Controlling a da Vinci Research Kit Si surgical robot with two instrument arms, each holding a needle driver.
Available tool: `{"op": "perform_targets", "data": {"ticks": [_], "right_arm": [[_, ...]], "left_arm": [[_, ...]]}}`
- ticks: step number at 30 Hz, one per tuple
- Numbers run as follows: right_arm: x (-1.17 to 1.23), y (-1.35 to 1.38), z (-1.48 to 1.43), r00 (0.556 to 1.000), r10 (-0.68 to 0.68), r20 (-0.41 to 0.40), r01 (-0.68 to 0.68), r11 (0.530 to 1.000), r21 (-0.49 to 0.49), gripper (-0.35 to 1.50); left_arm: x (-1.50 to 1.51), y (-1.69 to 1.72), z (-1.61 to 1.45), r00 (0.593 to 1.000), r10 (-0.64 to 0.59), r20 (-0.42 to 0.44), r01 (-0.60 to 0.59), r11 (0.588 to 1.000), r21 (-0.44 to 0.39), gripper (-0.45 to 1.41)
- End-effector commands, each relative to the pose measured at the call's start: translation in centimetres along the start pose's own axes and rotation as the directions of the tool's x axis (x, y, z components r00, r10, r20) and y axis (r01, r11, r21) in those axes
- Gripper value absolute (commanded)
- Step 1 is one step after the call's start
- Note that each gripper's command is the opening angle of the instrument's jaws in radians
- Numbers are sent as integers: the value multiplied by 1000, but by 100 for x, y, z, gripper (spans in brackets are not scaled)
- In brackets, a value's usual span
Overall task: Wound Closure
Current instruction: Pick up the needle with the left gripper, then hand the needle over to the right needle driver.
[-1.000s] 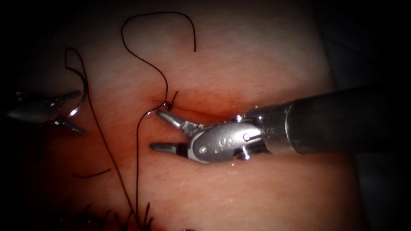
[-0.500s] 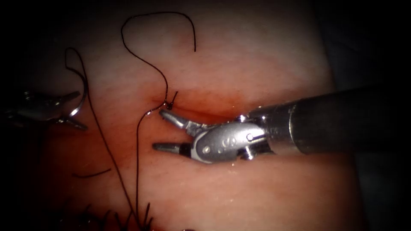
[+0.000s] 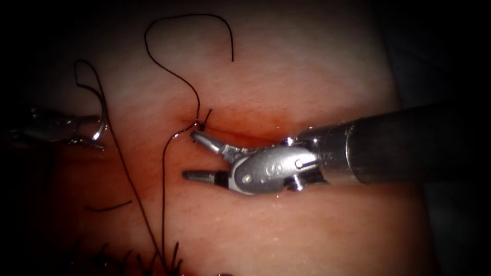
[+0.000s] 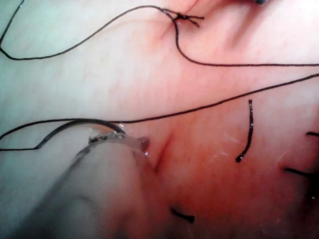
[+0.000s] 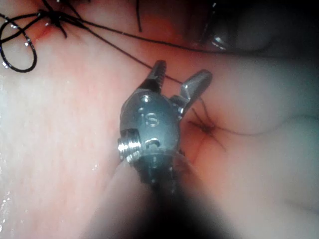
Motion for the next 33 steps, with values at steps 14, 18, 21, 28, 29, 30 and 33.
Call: {"op": "perform_targets", "data": {"ticks": [14, 18, 21, 28, 29, 30, 33], "right_arm": [[9, 9, -8, 996, 84, 11, -84, 996, -24, 76], [18, 18, -22, 991, 133, 23, -132, 990, -51, 93], [25, 26, -41, 981, 192, 19, -190, 979, -79, 104], [30, 43, -84, 873, 484, 57, -467, 865, -182, 81], [30, 43, -87, 858, 510, 59, -491, 848, -200, 71], [31, 44, -91, 845, 531, 63, -507, 832, -226, 69], [33, 45, -97, 797, 595, 107, -546, 785, -293, 91]], "left_arm": [[37, 19, -42, 996, 66, -63, -65, 998, 18, -45], [68, 46, -61, 986, 123, -112, -116, 991, 69, -45], [103, 79, -70, 973, 154, -170, -140, 986, 91, -45], [161, 118, -57, 960, 165, -227, -135, 980, 144, -45], [165, 119, -54, 959, 167, -229, -134, 979, 152, -45], [169, 121, -51, 960, 163, -230, -129, 979, 157, -45], [183, 127, -33, 958, 169, -232, -126, 974, 186, -45]]}}
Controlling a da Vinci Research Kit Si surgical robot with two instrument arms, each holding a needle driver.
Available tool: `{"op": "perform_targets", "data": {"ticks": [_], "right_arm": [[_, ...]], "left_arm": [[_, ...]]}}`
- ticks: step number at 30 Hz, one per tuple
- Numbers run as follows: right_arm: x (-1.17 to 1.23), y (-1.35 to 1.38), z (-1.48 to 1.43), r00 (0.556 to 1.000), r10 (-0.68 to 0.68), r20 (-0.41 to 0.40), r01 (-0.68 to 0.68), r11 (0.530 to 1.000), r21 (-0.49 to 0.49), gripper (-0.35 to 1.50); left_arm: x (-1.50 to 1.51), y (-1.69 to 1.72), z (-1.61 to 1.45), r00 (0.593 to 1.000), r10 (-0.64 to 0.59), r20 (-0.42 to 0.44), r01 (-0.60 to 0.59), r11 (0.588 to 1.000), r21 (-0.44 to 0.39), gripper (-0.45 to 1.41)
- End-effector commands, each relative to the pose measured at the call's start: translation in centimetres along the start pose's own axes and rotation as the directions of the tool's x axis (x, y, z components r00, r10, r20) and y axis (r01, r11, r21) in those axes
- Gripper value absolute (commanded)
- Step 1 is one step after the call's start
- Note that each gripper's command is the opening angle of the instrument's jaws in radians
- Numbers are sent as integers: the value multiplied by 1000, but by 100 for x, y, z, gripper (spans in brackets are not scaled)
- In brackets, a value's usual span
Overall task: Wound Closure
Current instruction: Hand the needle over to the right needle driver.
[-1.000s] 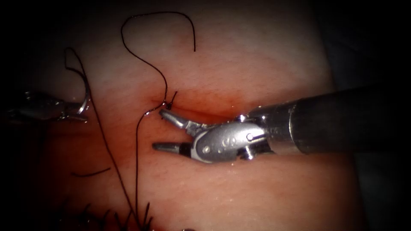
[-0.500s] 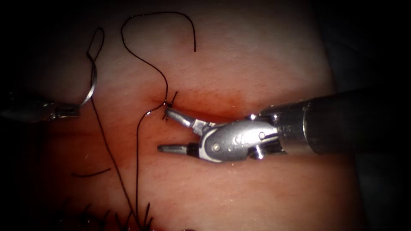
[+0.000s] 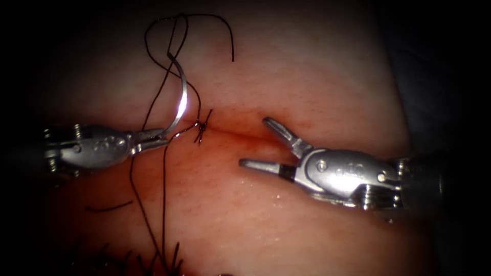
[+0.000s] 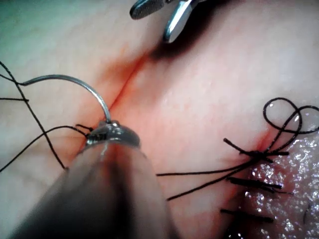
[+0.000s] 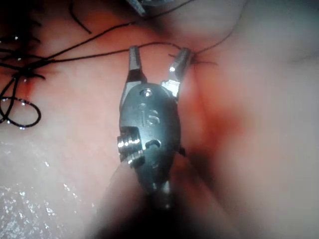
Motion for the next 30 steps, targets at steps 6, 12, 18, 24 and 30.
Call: {"op": "perform_targets", "data": {"ticks": [6, 12, 18, 24, 30], "right_arm": [[-2, -1, 4, 981, 166, 104, -151, 979, -135, 121], [1, 10, 11, 945, 292, 149, -259, 943, -207, 123], [6, 21, 19, 927, 337, 168, -294, 926, -235, 123], [3, 31, 37, 904, 371, 213, -318, 916, -245, 123], [1, 37, 52, 891, 391, 232, -335, 909, -247, 121]], "left_arm": [[18, 22, 47, 1000, 25, 14, -25, 999, 42, -45], [26, 41, 72, 995, 72, 64, -80, 988, 135, -45], [25, 51, 92, 985, 119, 122, -145, 962, 230, -45], [29, 53, 97, 975, 170, 141, -206, 932, 298, -45], [32, 56, 96, 962, 222, 161, -266, 899, 348, -45]]}}
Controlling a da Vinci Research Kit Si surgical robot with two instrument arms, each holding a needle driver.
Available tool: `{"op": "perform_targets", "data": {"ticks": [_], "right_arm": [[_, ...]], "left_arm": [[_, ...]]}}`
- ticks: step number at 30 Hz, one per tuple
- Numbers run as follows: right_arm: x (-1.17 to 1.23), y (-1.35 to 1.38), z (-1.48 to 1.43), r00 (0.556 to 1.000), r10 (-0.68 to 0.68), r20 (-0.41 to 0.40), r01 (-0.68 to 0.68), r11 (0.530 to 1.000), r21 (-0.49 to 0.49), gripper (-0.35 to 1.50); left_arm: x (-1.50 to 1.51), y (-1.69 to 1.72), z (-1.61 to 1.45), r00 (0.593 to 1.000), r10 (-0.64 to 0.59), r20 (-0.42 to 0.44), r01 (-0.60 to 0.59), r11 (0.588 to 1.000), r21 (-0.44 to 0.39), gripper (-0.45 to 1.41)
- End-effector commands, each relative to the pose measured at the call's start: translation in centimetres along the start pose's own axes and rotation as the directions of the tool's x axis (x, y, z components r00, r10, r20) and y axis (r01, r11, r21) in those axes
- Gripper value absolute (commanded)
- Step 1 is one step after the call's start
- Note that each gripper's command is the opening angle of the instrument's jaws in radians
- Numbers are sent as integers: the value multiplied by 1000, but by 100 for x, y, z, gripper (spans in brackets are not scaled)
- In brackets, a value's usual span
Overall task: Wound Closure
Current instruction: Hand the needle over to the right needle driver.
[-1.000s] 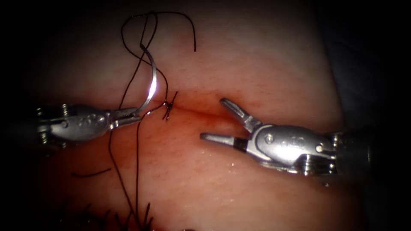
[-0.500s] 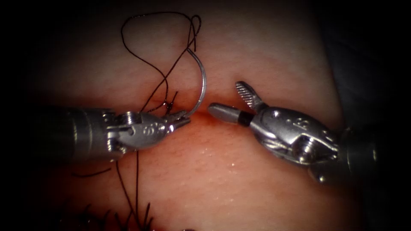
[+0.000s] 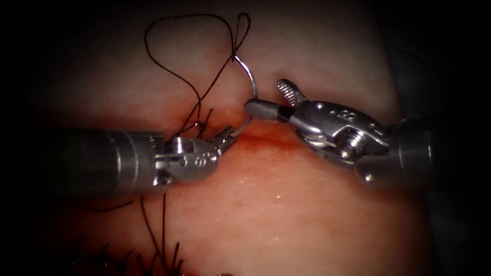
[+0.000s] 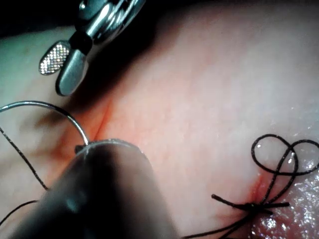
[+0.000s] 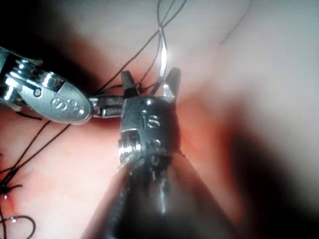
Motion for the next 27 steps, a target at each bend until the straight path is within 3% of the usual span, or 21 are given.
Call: {"op": "perform_targets", "data": {"ticks": [1, 10, 14, 15, 17, 23, 27], "right_arm": [[-1, -4, 12, 1000, -1, 4, 1, 1000, -2, 121], [4, -9, 32, 1000, 5, 26, -5, 1000, -6, 113], [3, -13, 38, 999, 4, 39, -4, 1000, 6, 93], [2, -14, 40, 999, 3, 45, -4, 1000, 13, 71], [1, -13, 41, 999, 1, 49, -2, 1000, 26, -30], [3, -5, 45, 999, 1, 35, -2, 1000, 31, -35], [10, 3, 45, 999, 14, -42, -12, 999, 35, -35]], "left_arm": [[2, 3, 5, 1000, 6, -6, -6, 1000, 9, -45], [4, 5, 3, 999, 34, 2, -34, 999, 27, -45], [4, 5, 3, 999, 43, 4, -43, 999, 33, -45], [4, 5, 3, 999, 49, 4, -49, 998, 34, -45], [4, 6, 3, 998, 55, 5, -55, 998, 34, -45], [4, 7, 1, 995, 101, 17, -101, 994, 41, -45], [8, 9, 0, 988, 156, 21, -157, 986, 58, -45]]}}
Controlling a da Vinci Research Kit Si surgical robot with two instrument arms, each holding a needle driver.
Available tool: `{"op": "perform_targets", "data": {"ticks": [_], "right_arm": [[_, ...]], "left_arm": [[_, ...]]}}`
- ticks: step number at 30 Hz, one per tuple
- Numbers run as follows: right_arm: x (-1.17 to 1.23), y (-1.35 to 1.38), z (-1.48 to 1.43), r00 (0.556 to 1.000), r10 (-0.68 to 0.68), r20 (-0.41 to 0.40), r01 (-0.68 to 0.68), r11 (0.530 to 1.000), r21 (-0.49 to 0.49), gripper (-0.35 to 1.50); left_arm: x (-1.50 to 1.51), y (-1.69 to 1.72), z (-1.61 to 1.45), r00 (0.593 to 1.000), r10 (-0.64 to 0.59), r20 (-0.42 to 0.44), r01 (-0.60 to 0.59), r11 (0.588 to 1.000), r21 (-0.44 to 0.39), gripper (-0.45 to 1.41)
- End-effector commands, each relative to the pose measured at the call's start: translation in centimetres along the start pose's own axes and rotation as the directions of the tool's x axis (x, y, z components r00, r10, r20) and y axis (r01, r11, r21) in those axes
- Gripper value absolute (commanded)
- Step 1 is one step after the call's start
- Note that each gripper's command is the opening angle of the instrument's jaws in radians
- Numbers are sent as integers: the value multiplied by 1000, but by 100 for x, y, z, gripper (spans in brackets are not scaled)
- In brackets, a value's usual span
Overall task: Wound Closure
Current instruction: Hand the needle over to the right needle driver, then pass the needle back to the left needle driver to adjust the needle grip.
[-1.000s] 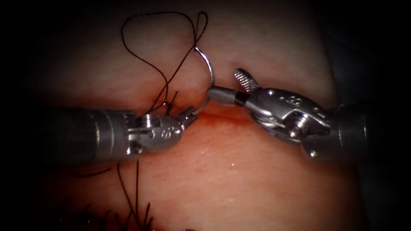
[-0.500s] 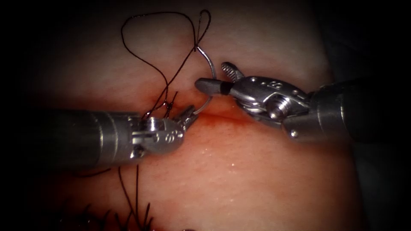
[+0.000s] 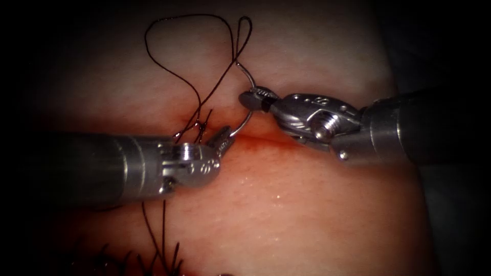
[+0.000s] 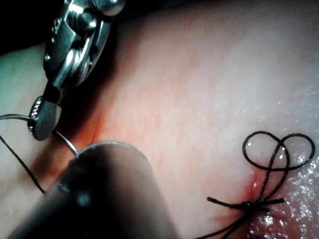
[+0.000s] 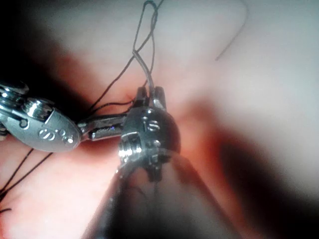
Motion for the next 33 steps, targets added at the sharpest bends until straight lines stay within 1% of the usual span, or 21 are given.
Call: {"op": "perform_targets", "data": {"ticks": [1, 2, 3, 4, 5, 7, 8, 9, 11, 12, 14, 15, 19, 21, 23, 27, 29, 31, 33], "right_arm": [[-1, -1, 6, 1000, 4, -8, -4, 1000, 2, -35], [0, 0, 6, 1000, 5, -18, -5, 1000, 5, -35], [1, 0, 6, 1000, 7, -29, -6, 1000, 8, -35], [1, 1, 5, 1000, 7, -29, -6, 1000, 8, -35], [1, 2, 5, 1000, 6, -28, -6, 1000, 9, -35], [2, 5, 4, 999, 6, -34, -5, 1000, 19, -35], [2, 7, 3, 999, 4, -33, -3, 1000, 30, -35], [2, 9, 2, 999, 8, -31, -7, 999, 39, -35], [2, 13, 1, 999, -29, -35, 32, 998, 61, -35], [2, 15, 0, 998, -48, -46, 51, 996, 77, -35], [0, 18, -3, 995, -87, -51, 92, 991, 100, -35], [0, 19, -4, 992, -112, -54, 118, 987, 111, -35], [-2, 21, -9, 985, -162, -60, 169, 974, 152, -35], [-3, 21, -11, 980, -189, -66, 198, 963, 184, -35], [-5, 20, -12, 971, -227, -76, 238, 950, 200, -35], [-9, 18, -13, 957, -272, -98, 288, 930, 229, -35], [-8, 18, -14, 946, -294, -137, 320, 916, 243, -35], [-7, 18, -14, 930, -327, -171, 362, 897, 253, -35], [-7, 17, -15, 922, -340, -186, 380, 887, 261, -35]], "left_arm": [[3, 5, 6, 1000, -1, -1, 1, 1000, 1, -45], [5, 4, 5, 1000, -2, -11, 2, 1000, -2, -11], [7, 3, 5, 1000, 4, -30, -4, 1000, -7, -6], [7, 3, 3, 998, -26, -49, 25, 1000, -15, 4], [8, 1, 1, 995, -60, -78, 57, 998, -33, 22], [8, -3, -3, 984, -117, -131, 106, 990, -88, 34], [7, -6, -6, 973, -159, -168, 137, 981, -138, 41], [7, -8, -8, 962, -192, -193, 159, 971, -178, 42], [5, -13, -12, 938, -260, -231, 196, 944, -266, 47], [4, -16, -15, 921, -301, -247, 215, 922, -322, 49], [2, -20, -16, 897, -356, -261, 238, 889, -392, 51], [1, -23, -16, 878, -390, -276, 250, 867, -431, 51], [-2, -33, -13, 829, -477, -291, 292, 814, -502, 51], [-1, -36, -10, 795, -526, -304, 304, 777, -551, 52], [0, -37, -8, 772, -556, -308, 301, 747, -593, 54], [6, -35, -4, 748, -605, -274, 290, 669, -685, 54], [9, -33, -1, 729, -635, -256, 274, 613, -741, 56], [11, -32, 4, 711, -661, -240, 268, 570, -777, 59], [11, -33, 10, 694, -682, -231, 264, 539, -800, 63]]}}
